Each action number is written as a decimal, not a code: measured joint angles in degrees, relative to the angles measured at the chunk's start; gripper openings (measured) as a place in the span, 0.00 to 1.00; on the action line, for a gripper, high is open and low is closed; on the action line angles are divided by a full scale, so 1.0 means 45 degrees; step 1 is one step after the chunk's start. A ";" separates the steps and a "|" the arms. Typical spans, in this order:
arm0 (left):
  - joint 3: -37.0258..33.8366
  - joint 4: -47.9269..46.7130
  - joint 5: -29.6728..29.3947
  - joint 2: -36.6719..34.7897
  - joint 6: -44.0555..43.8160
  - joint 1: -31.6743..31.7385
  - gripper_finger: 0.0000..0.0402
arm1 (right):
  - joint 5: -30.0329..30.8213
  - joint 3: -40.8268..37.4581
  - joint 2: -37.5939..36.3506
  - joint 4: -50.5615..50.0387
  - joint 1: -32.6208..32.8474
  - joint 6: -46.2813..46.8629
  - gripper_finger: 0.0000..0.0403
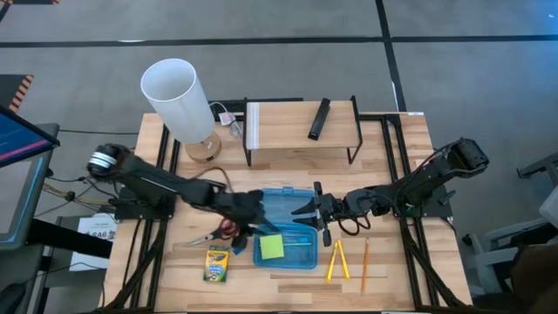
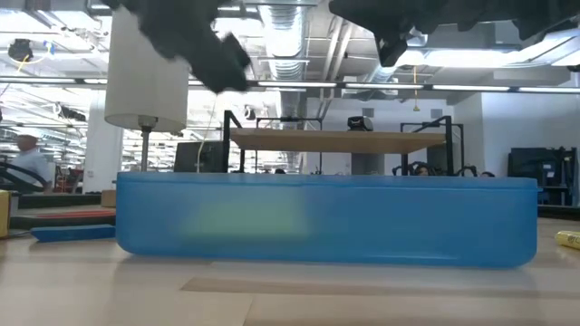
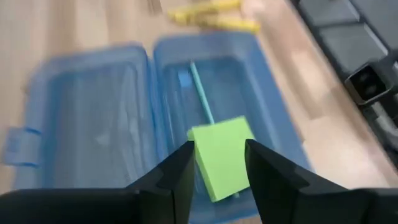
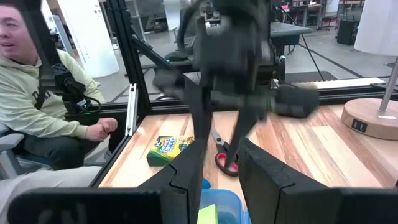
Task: Pack school essentials
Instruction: Put the black scissors into the blue supply box
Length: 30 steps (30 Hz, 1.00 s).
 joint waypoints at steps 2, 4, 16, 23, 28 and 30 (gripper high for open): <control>-0.0537 0.0071 -0.0298 -0.1099 -0.0009 -0.0209 0.29 | 0.0000 0.0000 0.0000 -0.0066 0.0000 0.0000 0.29; -0.1286 0.0320 -0.0739 -0.2202 -0.0193 -0.0462 0.28 | 0.0000 0.0000 0.0000 -0.0103 0.0005 0.0007 0.29; -0.6882 0.1747 -0.4516 -0.7993 -0.3844 -0.1694 0.25 | 0.0213 0.0000 0.0000 -0.0158 -0.0024 0.0199 0.29; -0.8182 0.1354 -0.5914 -0.9370 -0.5136 -0.2129 0.25 | 0.0262 0.0000 0.0000 -0.0240 -0.0024 0.0197 0.29; -0.8182 0.0675 -0.6009 -0.9449 -0.5699 -0.2140 0.25 | 0.0291 0.0000 0.0000 -0.0323 -0.0024 0.0194 0.29; -0.8181 0.0585 -0.6090 -0.9424 -0.5725 -0.2140 0.25 | 0.0291 0.0000 0.0000 -0.0318 -0.0024 0.0194 0.29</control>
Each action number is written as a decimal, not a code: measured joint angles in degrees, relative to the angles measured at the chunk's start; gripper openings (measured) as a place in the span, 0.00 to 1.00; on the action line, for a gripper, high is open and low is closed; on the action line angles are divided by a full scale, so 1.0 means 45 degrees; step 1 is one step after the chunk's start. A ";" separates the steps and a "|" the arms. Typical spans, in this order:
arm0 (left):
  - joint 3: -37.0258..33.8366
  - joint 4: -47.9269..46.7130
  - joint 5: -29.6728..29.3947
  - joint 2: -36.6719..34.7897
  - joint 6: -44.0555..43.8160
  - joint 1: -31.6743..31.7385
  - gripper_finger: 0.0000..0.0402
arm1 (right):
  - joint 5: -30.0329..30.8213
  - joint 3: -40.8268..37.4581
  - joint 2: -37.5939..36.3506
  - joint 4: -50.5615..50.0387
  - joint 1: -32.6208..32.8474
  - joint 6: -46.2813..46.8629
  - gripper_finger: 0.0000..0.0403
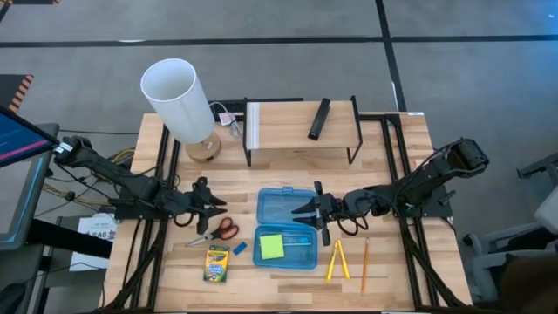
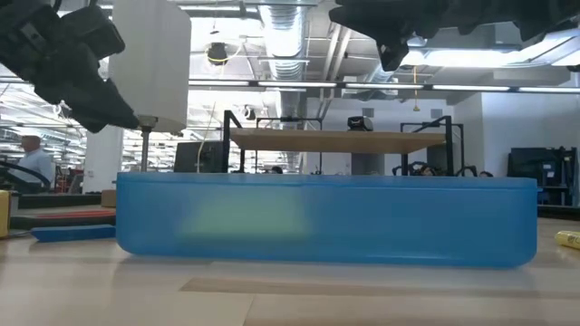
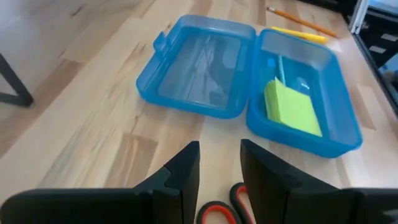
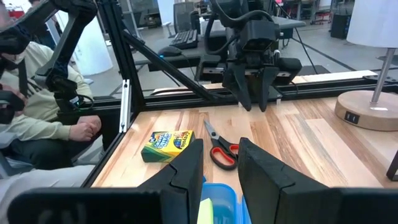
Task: Pack school essentials
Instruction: Put the black scissors into the blue supply box
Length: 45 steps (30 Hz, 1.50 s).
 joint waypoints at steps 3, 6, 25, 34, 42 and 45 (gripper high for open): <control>0.0000 -0.0347 -0.0020 0.0061 -0.0204 0.0000 0.25 | 0.0000 0.0000 0.0000 -0.0091 0.0000 -0.0002 0.29; 0.0004 -0.0736 0.0243 0.0056 -0.0412 0.0000 0.25 | 0.0000 0.0000 0.0000 -0.0248 0.0000 0.0000 0.29; 0.2053 -0.7109 0.0199 -0.0086 -0.2881 0.0058 0.25 | 0.0305 0.0000 0.0000 -0.0215 -0.0092 0.0004 0.29; 0.2059 -0.8645 0.1045 -0.0075 -0.4498 0.0053 0.25 | 0.0311 0.0000 0.0000 -0.0180 -0.0049 0.0074 0.29; 0.2059 -0.8417 0.1084 0.1020 -0.4935 -0.0239 0.25 | 0.0311 0.0000 0.0000 -0.0184 -0.0063 0.0102 0.29; 0.2070 -0.7269 0.1186 0.2000 -0.4603 -0.0436 0.25 | 0.0310 0.0000 0.0000 -0.0185 -0.0146 0.0106 0.29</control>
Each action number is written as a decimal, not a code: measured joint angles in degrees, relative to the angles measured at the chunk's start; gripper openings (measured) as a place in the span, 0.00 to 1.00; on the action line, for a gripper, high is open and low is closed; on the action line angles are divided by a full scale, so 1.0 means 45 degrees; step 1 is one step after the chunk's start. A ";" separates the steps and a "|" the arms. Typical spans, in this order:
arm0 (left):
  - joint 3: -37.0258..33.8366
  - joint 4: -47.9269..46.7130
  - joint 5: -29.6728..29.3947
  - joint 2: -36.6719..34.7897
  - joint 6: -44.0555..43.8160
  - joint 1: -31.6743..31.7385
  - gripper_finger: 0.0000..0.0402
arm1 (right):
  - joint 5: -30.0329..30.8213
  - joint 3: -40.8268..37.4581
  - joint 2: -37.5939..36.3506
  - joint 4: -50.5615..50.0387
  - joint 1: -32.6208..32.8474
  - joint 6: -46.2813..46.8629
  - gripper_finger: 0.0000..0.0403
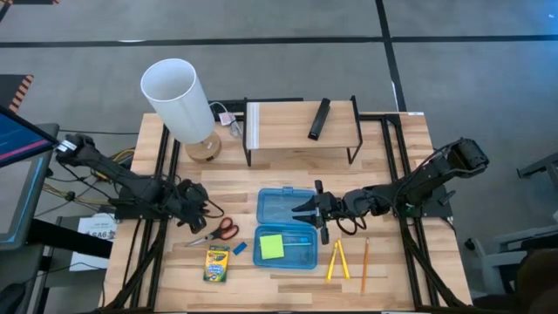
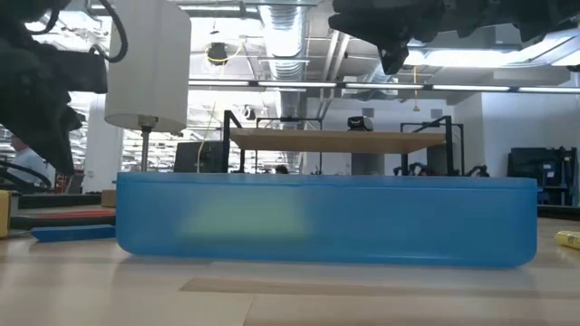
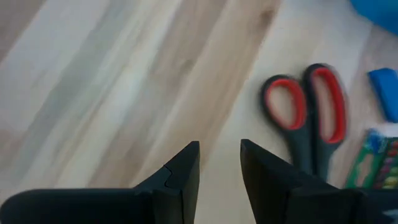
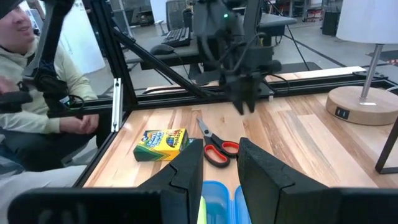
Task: Pack school essentials
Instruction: Put the black scissors into the blue supply box
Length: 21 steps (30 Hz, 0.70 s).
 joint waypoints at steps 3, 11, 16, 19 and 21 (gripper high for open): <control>0.0331 0.0655 -0.0097 0.1069 0.0489 -0.0103 0.25 | 0.0012 0.0000 0.0000 -0.0005 -0.0033 0.0001 0.29; 0.2002 0.1714 -0.0199 0.4105 0.1097 -0.0194 0.25 | 0.0045 0.0000 0.0000 -0.0019 -0.0044 -0.0067 0.29; 0.3223 0.1378 0.0181 0.6112 0.1248 -0.0205 0.25 | 0.0042 0.0000 0.0000 -0.0066 -0.0049 -0.0067 0.29; 0.3682 0.1431 0.0683 0.7103 0.1475 -0.0205 0.25 | 0.0040 0.0000 -0.0005 -0.0103 -0.0044 -0.0071 0.29; 0.3890 0.1490 0.0998 0.7664 0.1570 -0.0205 0.25 | 0.0040 0.0000 -0.0005 -0.0171 -0.0044 -0.0072 0.29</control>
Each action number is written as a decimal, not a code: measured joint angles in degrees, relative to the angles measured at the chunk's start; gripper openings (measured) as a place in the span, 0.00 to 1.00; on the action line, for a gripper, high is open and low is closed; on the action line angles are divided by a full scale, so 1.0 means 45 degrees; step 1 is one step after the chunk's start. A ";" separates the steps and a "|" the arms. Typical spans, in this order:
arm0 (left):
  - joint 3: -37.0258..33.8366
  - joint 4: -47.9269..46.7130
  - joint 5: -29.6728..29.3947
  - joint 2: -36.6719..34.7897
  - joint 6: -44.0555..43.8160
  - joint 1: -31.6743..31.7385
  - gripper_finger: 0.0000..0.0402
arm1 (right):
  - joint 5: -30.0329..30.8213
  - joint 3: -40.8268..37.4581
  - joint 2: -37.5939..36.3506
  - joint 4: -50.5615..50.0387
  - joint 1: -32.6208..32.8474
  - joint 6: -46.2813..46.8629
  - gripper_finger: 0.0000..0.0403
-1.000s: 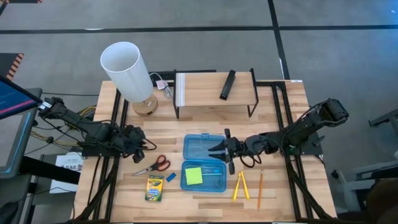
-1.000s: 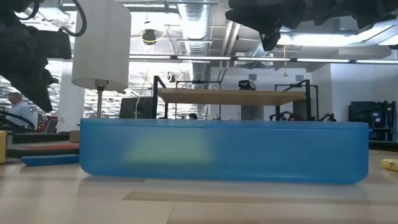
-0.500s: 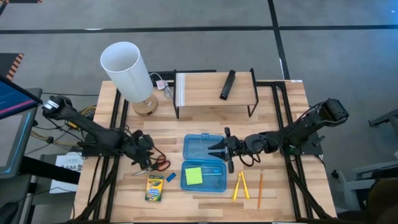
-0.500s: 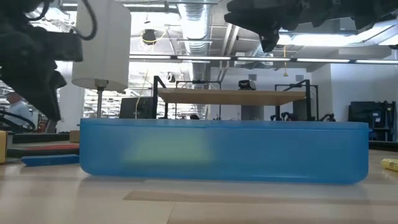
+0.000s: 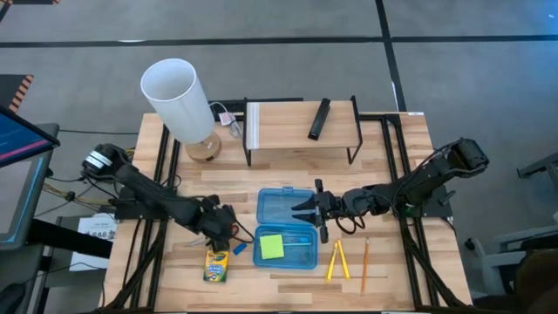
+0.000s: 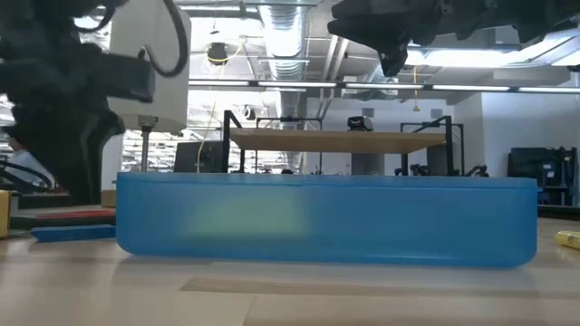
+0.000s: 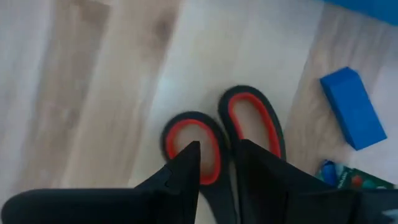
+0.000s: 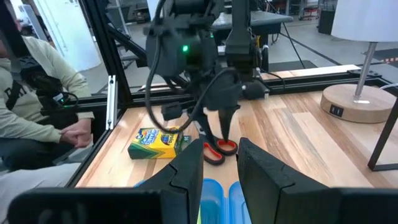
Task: Pack school essentials
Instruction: Put the black scissors into the blue supply box
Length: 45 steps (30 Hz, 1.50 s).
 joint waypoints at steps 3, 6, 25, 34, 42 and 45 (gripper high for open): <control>0.0086 -0.0094 0.0298 0.0573 0.0031 0.0091 0.25 | -0.0002 0.0000 0.0000 -0.0011 0.0000 0.0000 0.29; 0.0121 -0.0105 0.0496 0.0840 -0.0008 0.0126 0.26 | -0.0005 0.0000 0.0000 0.0025 0.0000 -0.0005 0.29; 0.1269 -0.1477 -0.0062 0.0650 0.1431 0.0169 0.40 | -0.0015 0.0000 0.0000 0.0073 0.0000 0.0063 0.29; 0.1067 -0.1464 -0.0330 0.0664 0.0051 -0.0066 0.40 | -0.0029 0.0000 0.0000 0.0074 0.0034 0.0068 0.29; 0.0810 -0.1707 -0.0240 0.0706 -0.1056 -0.0107 0.40 | -0.0063 0.0000 0.0000 0.0030 -0.0053 0.0102 0.29; 0.0815 -0.1533 -0.0230 0.0713 -0.1405 -0.0112 0.40 | -0.0068 0.0000 0.0000 0.0035 -0.0039 0.0102 0.29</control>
